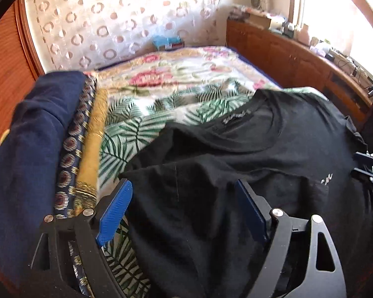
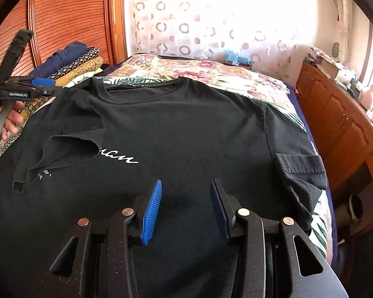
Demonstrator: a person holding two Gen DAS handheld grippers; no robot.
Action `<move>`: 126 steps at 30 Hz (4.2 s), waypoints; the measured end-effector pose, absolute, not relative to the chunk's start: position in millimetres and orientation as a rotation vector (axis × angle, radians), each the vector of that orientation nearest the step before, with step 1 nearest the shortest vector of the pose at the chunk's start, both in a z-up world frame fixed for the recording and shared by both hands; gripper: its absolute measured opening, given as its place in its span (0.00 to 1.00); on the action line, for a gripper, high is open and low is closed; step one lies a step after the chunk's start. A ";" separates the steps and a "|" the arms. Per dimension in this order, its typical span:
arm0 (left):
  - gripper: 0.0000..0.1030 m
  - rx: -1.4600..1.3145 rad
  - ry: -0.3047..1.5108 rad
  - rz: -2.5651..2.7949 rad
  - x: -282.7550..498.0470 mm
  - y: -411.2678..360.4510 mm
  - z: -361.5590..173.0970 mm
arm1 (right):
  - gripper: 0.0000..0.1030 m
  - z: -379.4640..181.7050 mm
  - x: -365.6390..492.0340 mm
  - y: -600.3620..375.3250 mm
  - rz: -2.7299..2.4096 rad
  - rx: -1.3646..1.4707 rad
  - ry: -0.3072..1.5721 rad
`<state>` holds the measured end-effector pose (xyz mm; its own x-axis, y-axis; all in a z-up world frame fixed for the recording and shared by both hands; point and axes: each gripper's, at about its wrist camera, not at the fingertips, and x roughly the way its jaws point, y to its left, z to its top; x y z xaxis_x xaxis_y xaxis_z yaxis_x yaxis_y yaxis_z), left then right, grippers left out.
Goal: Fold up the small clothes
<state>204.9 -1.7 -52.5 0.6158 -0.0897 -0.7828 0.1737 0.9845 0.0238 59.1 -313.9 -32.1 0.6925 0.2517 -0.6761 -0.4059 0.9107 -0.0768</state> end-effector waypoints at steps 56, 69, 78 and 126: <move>0.84 0.054 0.700 -0.247 110.1 12.8 -20.2 | 0.41 -17.6 51.1 -365.7 0.172 -0.050 0.693; 0.84 0.049 0.841 -0.265 105.0 -5.3 -71.9 | 0.23 -42.2 117.9 -323.5 0.181 -0.121 0.805; 0.84 0.056 0.879 -0.249 110.5 -6.0 -85.4 | 0.05 -10.4 100.2 -335.3 0.219 -0.020 0.658; 1.00 0.109 0.913 -0.248 118.3 -19.3 -95.6 | 0.37 -41.6 144.3 -281.0 0.266 -0.120 0.761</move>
